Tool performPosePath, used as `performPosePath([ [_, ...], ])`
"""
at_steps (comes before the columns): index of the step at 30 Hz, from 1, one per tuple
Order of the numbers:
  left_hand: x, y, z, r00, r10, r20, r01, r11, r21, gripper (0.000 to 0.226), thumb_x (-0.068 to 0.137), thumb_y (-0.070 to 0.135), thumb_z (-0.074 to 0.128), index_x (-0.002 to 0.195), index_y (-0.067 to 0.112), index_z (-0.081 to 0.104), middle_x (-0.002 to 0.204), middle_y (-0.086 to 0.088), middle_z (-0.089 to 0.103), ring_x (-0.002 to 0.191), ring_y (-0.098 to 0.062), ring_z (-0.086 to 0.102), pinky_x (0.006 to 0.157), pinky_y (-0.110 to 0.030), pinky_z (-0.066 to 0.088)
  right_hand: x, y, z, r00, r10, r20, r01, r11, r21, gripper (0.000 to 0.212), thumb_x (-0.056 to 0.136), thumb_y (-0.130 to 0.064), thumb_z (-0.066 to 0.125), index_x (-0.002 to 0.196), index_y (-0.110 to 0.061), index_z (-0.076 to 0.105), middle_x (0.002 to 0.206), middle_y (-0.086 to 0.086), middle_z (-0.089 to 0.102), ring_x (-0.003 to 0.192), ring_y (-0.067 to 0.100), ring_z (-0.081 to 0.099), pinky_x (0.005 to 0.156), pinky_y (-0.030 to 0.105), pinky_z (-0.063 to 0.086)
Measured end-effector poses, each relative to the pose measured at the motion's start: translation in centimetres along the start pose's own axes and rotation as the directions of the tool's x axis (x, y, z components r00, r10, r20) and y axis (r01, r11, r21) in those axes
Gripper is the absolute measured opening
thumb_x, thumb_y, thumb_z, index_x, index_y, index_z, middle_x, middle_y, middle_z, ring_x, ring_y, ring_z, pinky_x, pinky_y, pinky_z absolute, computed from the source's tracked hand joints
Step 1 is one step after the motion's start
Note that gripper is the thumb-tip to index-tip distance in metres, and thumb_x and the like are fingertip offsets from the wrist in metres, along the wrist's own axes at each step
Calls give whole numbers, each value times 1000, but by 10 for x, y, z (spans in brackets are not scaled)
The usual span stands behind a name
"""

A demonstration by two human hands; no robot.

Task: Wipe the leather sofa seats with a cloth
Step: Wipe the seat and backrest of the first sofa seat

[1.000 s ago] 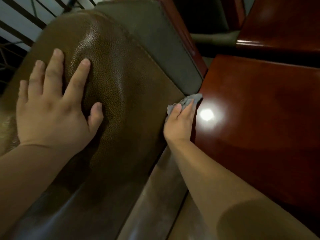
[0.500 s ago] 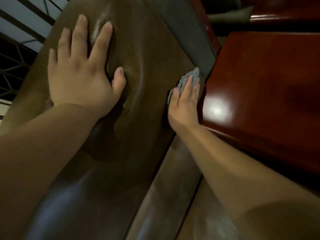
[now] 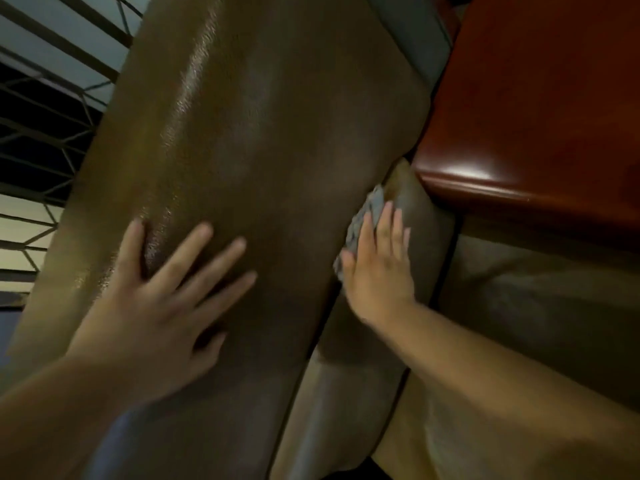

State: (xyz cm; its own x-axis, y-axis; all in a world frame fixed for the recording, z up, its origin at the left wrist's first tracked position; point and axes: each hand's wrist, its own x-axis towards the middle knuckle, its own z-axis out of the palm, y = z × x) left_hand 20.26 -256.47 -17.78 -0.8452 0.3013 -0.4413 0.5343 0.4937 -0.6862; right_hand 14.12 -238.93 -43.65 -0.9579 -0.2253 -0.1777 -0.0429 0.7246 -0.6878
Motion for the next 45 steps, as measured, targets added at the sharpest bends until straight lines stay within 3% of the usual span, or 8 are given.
performPosePath([
  [3, -24, 5, 24, 996, 36, -81, -32, 998, 50, 72, 88, 57, 48, 154, 27, 52, 169, -8, 33, 156, -39, 25, 116, -82, 10, 26, 5, -5, 990, 105, -92, -100, 993, 59, 71, 107, -48, 17, 165, -12, 0, 171, 16, -18, 158, 32, -18, 129, 50, -4],
  [8, -17, 10, 28, 979, 6, -204, -2, 1000, 24, 70, 89, 54, 52, 154, 28, 54, 168, -7, 38, 156, -40, 30, 115, -82, 11, -73, -27, 54, 984, -122, -131, 136, 985, 102, 76, 106, -47, 31, 163, -2, 12, 172, 21, 0, 160, 32, -5, 129, 50, 0],
  [14, -17, 11, 28, 974, 4, -225, -3, 1000, 9, 69, 92, 57, 48, 155, 29, 52, 169, -6, 36, 159, -38, 22, 114, -83, 9, -121, -35, 80, 976, -216, -4, 216, 976, 0, 84, 105, -53, 30, 162, -4, -7, 170, 24, -9, 159, 35, -11, 129, 52, 2],
  [19, -19, 13, 35, 968, 3, -253, -4, 1000, -2, 70, 93, 60, 43, 156, 29, 50, 168, -6, 36, 160, -37, 18, 116, -82, 3, -18, -61, 10, 982, -3, -190, 91, 883, 460, 71, 108, -50, 14, 166, -12, 1, 173, 12, -10, 160, 26, -8, 130, 53, 6],
  [28, -15, 14, 35, 950, -43, -310, 34, 999, -35, 83, 89, 60, 50, 158, 13, 47, 168, -7, 37, 158, -37, 27, 116, -82, 9, -123, -94, 62, 868, -475, -142, 495, 844, 205, 77, 105, -50, 32, 164, -18, -7, 171, 14, -12, 159, 30, -14, 128, 56, 13],
  [34, -15, 12, 37, 955, -32, -296, 22, 999, -37, 83, 88, 57, 50, 158, 13, 46, 168, -6, 37, 157, -37, 29, 116, -82, 8, 27, -84, -34, 969, -65, -238, 153, 914, 375, 74, 106, -50, 19, 165, -10, -2, 172, 18, -8, 159, 33, -7, 129, 54, 6],
  [40, -12, 11, 34, 966, -29, -259, 18, 999, -44, 83, 89, 57, 50, 159, 12, 44, 169, -7, 34, 158, -38, 25, 115, -83, 9, -25, -102, -5, 955, -137, -262, 243, 869, 431, 77, 107, -43, 36, 165, -6, 1, 172, 22, -6, 160, 34, -5, 128, 55, 11],
  [45, -14, 12, 33, 977, -29, -213, 27, 1000, -15, 87, 89, 60, 48, 162, 13, 39, 171, -8, 30, 158, -38, 24, 115, -84, 10, -101, -72, 53, 984, -180, 5, 168, 927, 334, 90, 103, -58, 30, 160, -13, -23, 168, 19, -25, 156, 31, -27, 127, 59, 12],
])
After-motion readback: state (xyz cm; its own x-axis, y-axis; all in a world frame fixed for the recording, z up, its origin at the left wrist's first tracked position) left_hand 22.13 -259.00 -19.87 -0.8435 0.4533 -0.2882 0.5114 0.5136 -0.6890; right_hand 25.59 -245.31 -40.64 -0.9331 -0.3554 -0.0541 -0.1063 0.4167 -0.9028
